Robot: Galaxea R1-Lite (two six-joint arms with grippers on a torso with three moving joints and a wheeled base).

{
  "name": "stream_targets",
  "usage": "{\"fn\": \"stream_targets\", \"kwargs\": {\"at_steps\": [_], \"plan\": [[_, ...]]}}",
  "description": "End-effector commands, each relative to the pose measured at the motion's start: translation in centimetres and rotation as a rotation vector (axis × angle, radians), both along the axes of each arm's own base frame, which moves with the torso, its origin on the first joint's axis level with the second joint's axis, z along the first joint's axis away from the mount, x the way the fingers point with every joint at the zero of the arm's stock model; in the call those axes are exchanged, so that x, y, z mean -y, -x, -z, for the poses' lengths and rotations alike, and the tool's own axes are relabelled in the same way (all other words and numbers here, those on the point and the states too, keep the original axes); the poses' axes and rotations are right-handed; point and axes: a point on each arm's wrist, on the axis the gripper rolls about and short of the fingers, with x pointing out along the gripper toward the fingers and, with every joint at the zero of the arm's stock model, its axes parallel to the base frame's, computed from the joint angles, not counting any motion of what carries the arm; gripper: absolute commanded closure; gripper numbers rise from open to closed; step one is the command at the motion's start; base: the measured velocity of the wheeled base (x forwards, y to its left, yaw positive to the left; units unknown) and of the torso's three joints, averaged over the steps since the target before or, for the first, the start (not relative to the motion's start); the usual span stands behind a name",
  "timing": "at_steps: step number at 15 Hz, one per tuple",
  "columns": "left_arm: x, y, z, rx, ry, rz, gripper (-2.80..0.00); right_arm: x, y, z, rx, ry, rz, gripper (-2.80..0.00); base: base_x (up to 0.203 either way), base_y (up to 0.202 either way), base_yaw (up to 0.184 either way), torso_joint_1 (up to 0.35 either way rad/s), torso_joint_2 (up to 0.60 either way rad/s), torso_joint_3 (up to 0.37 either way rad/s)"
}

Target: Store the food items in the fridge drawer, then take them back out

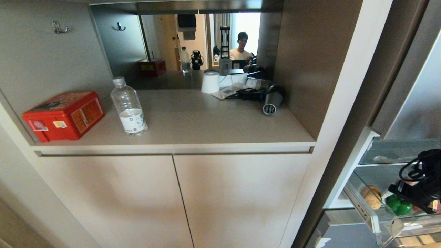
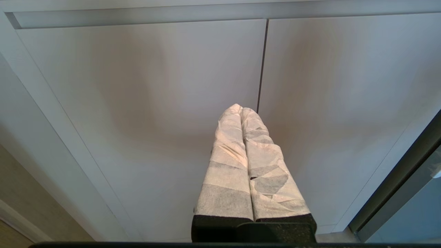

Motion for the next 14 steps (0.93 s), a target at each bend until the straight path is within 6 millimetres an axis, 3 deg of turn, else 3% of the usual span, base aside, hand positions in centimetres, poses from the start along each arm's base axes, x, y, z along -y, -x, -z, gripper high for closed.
{"fn": "stream_targets", "kwargs": {"at_steps": [1, 7, 14], "plan": [[0.0, -0.1, 0.3, -0.010, 0.000, 0.000, 0.00, 0.1, 0.0, 0.0, 0.000, -0.001, 0.003, -2.80, 0.000, 0.000, 0.000, 0.000, 0.00, 0.000], [0.0, -0.1, 0.3, -0.010, 0.000, 0.000, 0.00, 0.1, 0.5, -0.1, -0.006, -0.005, 0.007, -2.80, 0.000, 0.000, 0.000, 0.000, 0.00, 0.000], [0.0, -0.1, 0.3, -0.010, 0.000, 0.000, 0.00, -0.8, 1.6, -2.2, 0.025, -0.002, 0.000, -2.80, 0.000, 0.000, 0.000, 0.000, 0.00, 0.000]]}}
